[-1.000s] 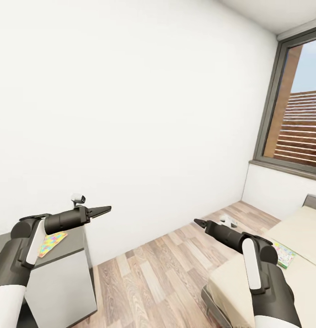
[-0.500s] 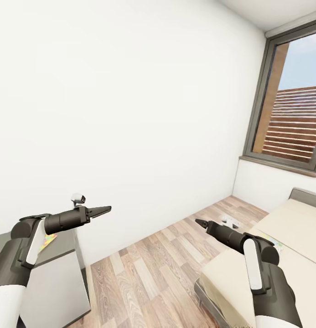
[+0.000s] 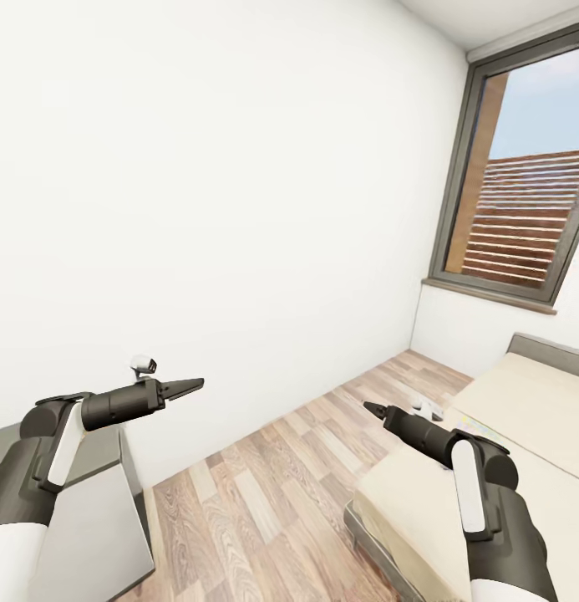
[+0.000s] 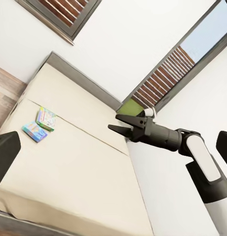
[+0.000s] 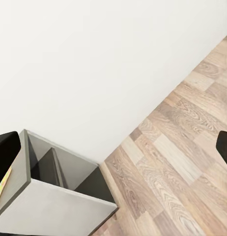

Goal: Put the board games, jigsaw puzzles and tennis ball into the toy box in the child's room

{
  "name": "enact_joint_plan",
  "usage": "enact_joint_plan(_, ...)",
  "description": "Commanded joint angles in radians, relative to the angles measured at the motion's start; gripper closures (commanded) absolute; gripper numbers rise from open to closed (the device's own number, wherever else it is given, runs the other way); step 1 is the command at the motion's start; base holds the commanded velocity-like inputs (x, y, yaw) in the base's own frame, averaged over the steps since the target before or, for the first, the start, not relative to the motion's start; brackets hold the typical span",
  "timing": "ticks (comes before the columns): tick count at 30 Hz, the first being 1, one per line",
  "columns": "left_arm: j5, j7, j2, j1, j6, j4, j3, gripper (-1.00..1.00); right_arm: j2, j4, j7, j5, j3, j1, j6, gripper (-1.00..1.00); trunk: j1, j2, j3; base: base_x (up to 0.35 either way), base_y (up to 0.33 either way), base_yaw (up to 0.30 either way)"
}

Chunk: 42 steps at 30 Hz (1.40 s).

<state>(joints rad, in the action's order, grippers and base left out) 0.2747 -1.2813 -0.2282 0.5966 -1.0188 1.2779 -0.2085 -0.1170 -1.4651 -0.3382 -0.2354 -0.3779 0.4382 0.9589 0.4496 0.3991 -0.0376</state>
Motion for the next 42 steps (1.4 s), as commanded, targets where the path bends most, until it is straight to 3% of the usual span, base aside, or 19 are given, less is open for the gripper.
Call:
enact_joint_plan(1, 0.002, -0.001, 0.000, 0.000, -0.007, 0.000, 0.000, -1.00, -0.001, 0.000, -0.008, 0.005, -0.003, 0.001, 0.005, -1.00, 0.000, 0.001, 0.002, 0.000, 0.000, -0.133)
enact_joint_plan(6, 0.002, -0.001, 0.000, 0.000, -0.007, 0.000, 0.000, -1.00, -0.001, -0.001, -0.008, 0.000, -0.004, 0.001, 0.005, -1.00, 0.000, 0.001, 0.009, 0.000, 0.000, -0.133)
enact_joint_plan(17, 0.001, -0.001, 0.000, 0.000, -0.007, 0.000, 0.000, -1.00, 0.000, -0.009, -0.008, -0.053, -0.003, 0.001, 0.002, -1.00, 0.000, 0.001, 0.016, 0.000, 0.000, -0.051)
enact_joint_plan(27, 0.000, 0.000, 0.000, 0.000, -0.007, 0.000, 0.000, -1.00, 0.000, -0.012, -0.008, -0.067, -0.004, 0.001, 0.003, -1.00, 0.000, 0.001, 0.016, 0.000, 0.000, -0.003)
enact_joint_plan(35, -0.002, 0.000, -0.002, 0.000, -0.008, 0.000, -0.002, -1.00, 0.000, -0.005, -0.008, -0.069, -0.048, 0.001, 0.003, -1.00, 0.000, 0.001, 0.017, 0.000, 0.002, -0.134)
enact_joint_plan(42, -0.002, 0.000, -0.002, 0.000, -0.009, 0.000, -0.002, -1.00, 0.000, -0.003, -0.008, -0.070, -0.063, 0.001, 0.003, -1.00, 0.000, 0.001, 0.017, 0.059, 0.065, -0.260)
